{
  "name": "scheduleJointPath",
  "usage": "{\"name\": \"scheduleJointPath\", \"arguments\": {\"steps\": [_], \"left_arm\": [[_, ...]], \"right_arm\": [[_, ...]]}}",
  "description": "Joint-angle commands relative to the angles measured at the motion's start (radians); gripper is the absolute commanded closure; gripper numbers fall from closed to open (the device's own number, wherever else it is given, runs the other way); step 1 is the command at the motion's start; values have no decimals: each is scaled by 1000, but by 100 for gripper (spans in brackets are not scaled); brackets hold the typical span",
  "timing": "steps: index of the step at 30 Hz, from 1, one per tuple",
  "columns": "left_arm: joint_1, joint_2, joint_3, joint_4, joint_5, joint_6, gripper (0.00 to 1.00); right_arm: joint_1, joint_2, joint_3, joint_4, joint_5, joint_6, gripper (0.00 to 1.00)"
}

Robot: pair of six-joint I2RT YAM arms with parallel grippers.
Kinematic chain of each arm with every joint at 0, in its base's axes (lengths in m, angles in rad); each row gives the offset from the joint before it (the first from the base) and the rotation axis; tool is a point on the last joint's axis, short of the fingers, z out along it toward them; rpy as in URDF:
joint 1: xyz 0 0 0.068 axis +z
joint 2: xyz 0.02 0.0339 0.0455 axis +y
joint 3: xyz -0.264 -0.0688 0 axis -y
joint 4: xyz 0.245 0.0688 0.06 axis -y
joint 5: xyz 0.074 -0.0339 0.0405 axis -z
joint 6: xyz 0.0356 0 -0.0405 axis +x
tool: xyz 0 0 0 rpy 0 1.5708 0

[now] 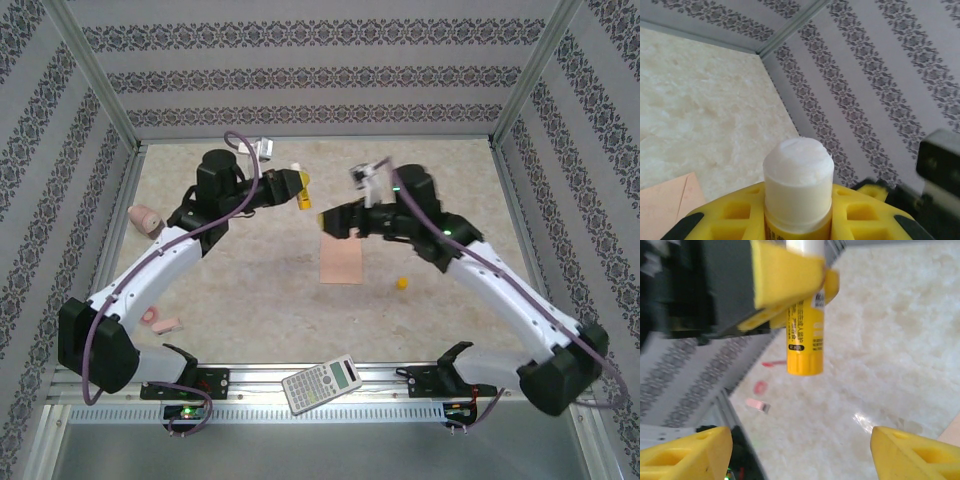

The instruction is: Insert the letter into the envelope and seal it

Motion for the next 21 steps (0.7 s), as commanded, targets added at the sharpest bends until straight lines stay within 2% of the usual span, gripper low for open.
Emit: {"name": "scheduleJointPath", "arguments": {"steps": [1,5,10,13,21], "left_arm": [[46,15,12,198,242,-37,100],[68,67,11,439,433,-155,100],[68,128,26,696,576,-313,100],[66,153,21,874,613,-423,100],[63,187,12,991,599,-497,100]], "right_arm": [[-129,-76,-70,182,-340,148,26],[-206,-91,-118,316,-470,212,25],[-226,-32,-165,484,-533,303,26],[-210,14,-156,543,-551,340,27],[-99,108,-104,587,-517,330,28]]}}
